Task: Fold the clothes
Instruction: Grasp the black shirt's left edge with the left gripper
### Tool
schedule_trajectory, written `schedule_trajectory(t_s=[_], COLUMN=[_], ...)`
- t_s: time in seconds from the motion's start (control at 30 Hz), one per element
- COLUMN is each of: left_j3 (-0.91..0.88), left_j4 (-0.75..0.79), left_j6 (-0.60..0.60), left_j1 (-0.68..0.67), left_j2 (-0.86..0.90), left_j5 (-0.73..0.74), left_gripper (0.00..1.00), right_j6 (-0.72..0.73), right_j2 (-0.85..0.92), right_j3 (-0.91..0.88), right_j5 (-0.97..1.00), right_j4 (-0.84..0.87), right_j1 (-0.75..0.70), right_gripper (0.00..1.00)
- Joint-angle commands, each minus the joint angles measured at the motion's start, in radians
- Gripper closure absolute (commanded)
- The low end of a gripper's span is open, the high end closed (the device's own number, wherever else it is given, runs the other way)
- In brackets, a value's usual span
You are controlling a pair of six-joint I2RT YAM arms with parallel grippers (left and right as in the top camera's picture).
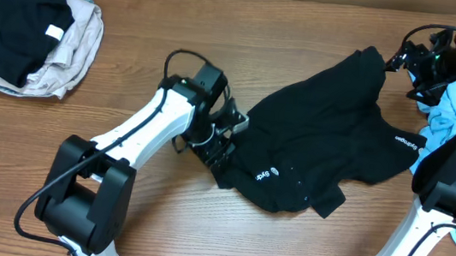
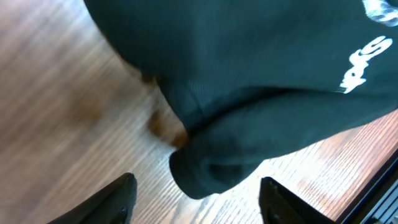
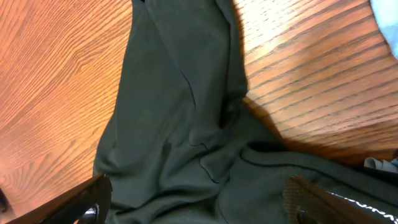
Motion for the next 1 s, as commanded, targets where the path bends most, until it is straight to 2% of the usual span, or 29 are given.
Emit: schedule_trajectory(t_s=[0.0,0.07,0.13,0.2,0.33,0.4,0.6,0.63,0.8,0.97], left_j3=[-0.048,-0.071,-0.085,-0.094,-0.100,-0.109,-0.123,-0.123,-0.122,-0.103], left_j4=[0.022,0.032,0.043,0.061,0.117,0.172,0.227,0.222,0.168,0.120], left_j6=[-0.053,-0.053,-0.053,-0.053,-0.053,-0.053,-0.076,-0.076,-0.076,-0.100], left_j1=[-0.011,-0.017,-0.021,-0.024,-0.030,-0.037,-0.072,-0.080,-0.104,-0.073], left_j2=[0.010,0.010,0.010,0.010,0.011,0.011,0.014,0.014,0.014,0.013], left_j5=[0.005,0.024,0.024,0.024,0.031,0.031,0.039,0.039,0.016,-0.021], left_gripper=[0.35,0.28,0.28,0.29,0.41,0.48,0.93,0.96,0.96,0.96], right_j6=[-0.013,-0.013,-0.013,-0.013,-0.013,-0.013,-0.013,-0.013,-0.013,-0.013], right_j2=[-0.029,-0.029,-0.029,-0.029,-0.029,-0.029,-0.029,-0.029,-0.029,-0.029], right_j3=[0.018,0.018,0.018,0.018,0.017,0.017,0.017,0.017,0.017,0.017], right_j5=[-0.009,-0.009,-0.008,0.003,0.011,0.026,0.073,0.080,0.086,0.086], right_j4=[0.000,0.001,0.002,0.001,0.001,-0.006,-0.035,-0.036,-0.035,-0.031], right_j1=[0.013,0.015,0.017,0.019,0.019,0.019,0.019,0.019,0.019,0.019], right_gripper=[0.07,0.08,0.08,0.08,0.08,0.08,0.08,0.08,0.08,0.08])
